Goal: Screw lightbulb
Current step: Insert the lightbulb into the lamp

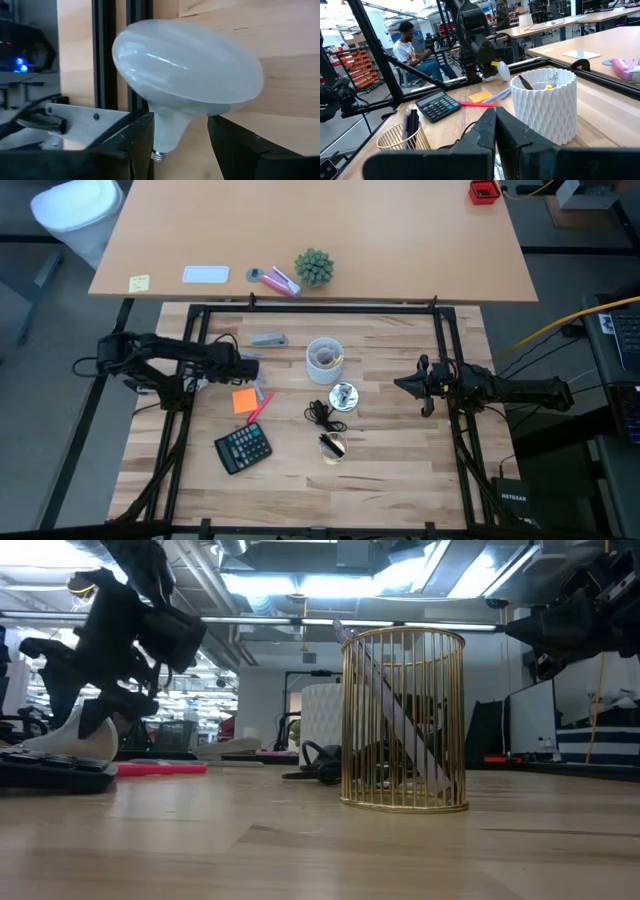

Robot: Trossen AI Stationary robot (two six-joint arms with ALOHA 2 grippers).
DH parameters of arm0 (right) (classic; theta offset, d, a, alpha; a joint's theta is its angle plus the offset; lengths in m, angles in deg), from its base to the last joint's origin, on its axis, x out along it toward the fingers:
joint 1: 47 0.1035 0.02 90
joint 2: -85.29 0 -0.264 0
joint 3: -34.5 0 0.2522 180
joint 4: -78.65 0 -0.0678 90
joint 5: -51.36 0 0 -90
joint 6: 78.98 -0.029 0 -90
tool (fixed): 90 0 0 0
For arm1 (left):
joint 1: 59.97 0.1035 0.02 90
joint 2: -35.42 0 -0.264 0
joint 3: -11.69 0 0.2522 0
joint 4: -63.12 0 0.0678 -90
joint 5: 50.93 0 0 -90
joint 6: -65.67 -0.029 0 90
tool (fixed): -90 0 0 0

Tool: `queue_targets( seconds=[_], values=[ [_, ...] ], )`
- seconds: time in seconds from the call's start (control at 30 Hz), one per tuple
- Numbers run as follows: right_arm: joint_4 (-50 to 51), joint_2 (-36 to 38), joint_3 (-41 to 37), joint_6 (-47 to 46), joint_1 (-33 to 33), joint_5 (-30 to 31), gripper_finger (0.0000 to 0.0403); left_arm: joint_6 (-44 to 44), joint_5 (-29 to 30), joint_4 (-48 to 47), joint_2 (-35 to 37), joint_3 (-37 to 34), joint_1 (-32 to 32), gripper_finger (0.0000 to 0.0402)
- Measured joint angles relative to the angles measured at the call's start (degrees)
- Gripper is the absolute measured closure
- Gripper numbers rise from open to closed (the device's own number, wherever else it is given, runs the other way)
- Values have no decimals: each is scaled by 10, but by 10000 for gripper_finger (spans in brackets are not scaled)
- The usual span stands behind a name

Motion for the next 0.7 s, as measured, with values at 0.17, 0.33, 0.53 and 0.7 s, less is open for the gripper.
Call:
queue_targets(
  seconds=[0.17,0.33,0.53,0.7],
  values=[
    [1,0,0,0,0,0,391,-25,0,-1,-20,0,38,224],
    [1,0,0,0,0,0,391,-26,0,-3,-23,0,75,224],
    [3,0,0,0,0,-19,391,-24,-9,-1,-23,0,102,224],
    [3,0,0,0,0,-28,391,-31,-12,19,-23,0,127,224]
  ],
)
